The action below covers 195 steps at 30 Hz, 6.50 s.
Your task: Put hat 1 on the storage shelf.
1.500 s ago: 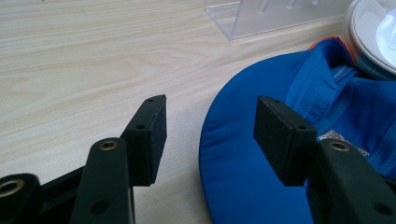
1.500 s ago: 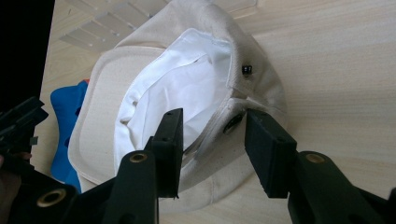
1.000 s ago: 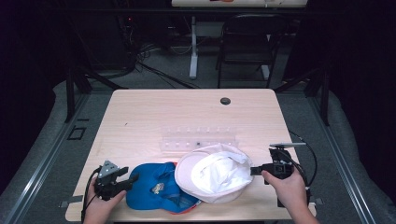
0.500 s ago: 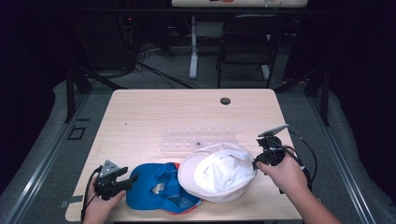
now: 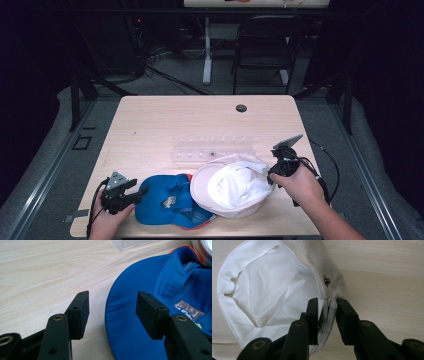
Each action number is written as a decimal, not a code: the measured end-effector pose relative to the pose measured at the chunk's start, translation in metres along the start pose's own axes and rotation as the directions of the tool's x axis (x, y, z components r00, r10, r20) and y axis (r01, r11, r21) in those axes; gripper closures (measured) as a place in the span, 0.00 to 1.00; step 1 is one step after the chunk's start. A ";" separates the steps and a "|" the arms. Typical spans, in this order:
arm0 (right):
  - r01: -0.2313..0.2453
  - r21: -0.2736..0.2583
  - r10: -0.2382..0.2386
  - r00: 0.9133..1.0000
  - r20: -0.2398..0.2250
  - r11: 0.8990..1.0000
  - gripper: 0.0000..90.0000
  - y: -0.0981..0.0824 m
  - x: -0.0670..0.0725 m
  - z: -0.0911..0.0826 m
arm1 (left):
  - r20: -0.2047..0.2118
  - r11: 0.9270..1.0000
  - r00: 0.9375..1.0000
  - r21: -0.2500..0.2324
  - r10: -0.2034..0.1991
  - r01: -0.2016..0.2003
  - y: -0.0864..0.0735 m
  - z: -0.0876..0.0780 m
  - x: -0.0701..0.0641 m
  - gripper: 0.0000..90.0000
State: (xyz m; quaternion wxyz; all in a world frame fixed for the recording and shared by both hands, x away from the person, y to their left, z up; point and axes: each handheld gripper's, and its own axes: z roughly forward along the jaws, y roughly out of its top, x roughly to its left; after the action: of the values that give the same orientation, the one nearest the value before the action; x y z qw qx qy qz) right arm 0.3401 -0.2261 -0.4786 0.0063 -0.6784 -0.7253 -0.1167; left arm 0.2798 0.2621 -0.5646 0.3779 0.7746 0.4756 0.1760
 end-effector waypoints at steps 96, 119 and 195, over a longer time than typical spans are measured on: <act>-0.033 0.148 0.098 0.884 -0.458 0.988 0.91 0.033 0.049 -0.117 | 0.015 1.000 1.000 0.012 -0.021 0.020 -0.001 0.001 0.002 0.50; -0.074 0.121 0.129 0.826 -0.549 0.990 0.91 0.036 0.031 -0.142 | 0.014 1.000 1.000 0.014 -0.018 0.018 0.000 0.000 0.002 0.50; -0.253 0.062 0.192 0.528 -0.827 0.965 0.91 0.150 0.076 -0.114 | 0.040 1.000 0.999 -0.001 -0.014 0.014 0.002 0.003 0.002 0.50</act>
State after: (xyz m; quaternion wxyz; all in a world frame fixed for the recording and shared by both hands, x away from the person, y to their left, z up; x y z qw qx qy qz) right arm 0.4652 -0.1638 -0.3312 0.3382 -0.6305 -0.5402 -0.4431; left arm 0.2841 0.2615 -0.5651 0.3892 0.7744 0.4731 0.1582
